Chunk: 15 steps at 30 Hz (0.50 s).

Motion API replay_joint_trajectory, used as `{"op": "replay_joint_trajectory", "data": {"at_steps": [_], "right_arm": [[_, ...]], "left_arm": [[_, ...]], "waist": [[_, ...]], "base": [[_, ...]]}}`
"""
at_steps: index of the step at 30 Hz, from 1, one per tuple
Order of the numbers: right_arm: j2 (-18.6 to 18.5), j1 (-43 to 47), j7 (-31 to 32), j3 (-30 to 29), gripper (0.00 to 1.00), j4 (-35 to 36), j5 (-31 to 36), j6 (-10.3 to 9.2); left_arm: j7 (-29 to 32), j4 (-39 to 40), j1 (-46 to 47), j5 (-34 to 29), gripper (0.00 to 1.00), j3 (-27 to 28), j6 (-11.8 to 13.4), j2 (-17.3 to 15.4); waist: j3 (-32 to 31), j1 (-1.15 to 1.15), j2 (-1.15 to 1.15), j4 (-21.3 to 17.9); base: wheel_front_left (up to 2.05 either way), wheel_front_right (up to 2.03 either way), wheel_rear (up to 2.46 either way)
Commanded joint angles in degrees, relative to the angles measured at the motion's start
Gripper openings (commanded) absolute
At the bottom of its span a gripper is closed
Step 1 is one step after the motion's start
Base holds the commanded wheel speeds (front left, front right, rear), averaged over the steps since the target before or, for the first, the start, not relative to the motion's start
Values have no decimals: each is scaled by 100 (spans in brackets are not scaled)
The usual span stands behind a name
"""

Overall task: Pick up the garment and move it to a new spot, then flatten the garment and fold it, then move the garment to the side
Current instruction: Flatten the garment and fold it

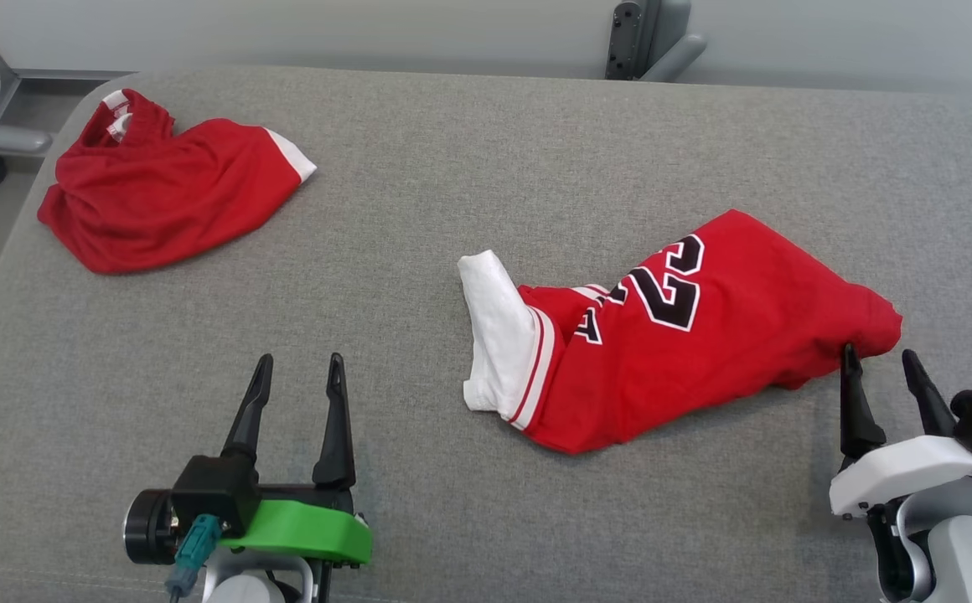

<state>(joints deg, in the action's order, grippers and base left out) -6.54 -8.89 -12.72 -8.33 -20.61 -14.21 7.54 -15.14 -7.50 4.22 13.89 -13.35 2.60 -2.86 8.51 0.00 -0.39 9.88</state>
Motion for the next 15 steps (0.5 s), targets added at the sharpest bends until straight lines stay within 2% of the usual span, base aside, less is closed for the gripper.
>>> {"op": "replay_joint_trajectory", "data": {"at_steps": [1, 4, 9, 10, 11, 12, 15], "right_arm": [[-86, -117, 88, 95, 100, -135, -167, -10], [-173, -270, 165, 312, 100, -288, -385, -9], [-551, -674, 252, 935, 100, -723, -893, -9], [-628, -753, 226, 1068, 45, -763, -945, -9], [-685, -828, 201, 1186, 9, -794, -1027, -9], [-738, -882, 185, 1295, 0, -798, -1123, -8], [-939, -1069, 102, 1543, 0, -681, -1306, -9]], "left_arm": [[1, -6, 21, -46, 100, 27, 11, -5], [1, 5, 28, -53, 100, 38, 16, -5], [1, -10, 61, -71, 100, 38, -2, -5], [1, -15, 65, -68, 100, 34, -8, -5], [1, -19, 65, -73, 100, 30, -13, -5], [1, -20, 59, -79, 100, 30, -16, -5], [1, -30, 15, -95, 100, 43, -19, -5]], "waist": [[0, 0, 39, -4], [11, 0, 39, -22], [25, 0, 39, -77], [20, 0, 39, -80], [13, 0, 39, -83], [5, 0, 39, -88], [-14, 0, 39, -121]], "base": [[0, 0, 0], [0, 0, 0], [0, 0, 0], [0, 0, 0], [0, 0, 0], [0, 0, 0], [0, 0, 0]]}}
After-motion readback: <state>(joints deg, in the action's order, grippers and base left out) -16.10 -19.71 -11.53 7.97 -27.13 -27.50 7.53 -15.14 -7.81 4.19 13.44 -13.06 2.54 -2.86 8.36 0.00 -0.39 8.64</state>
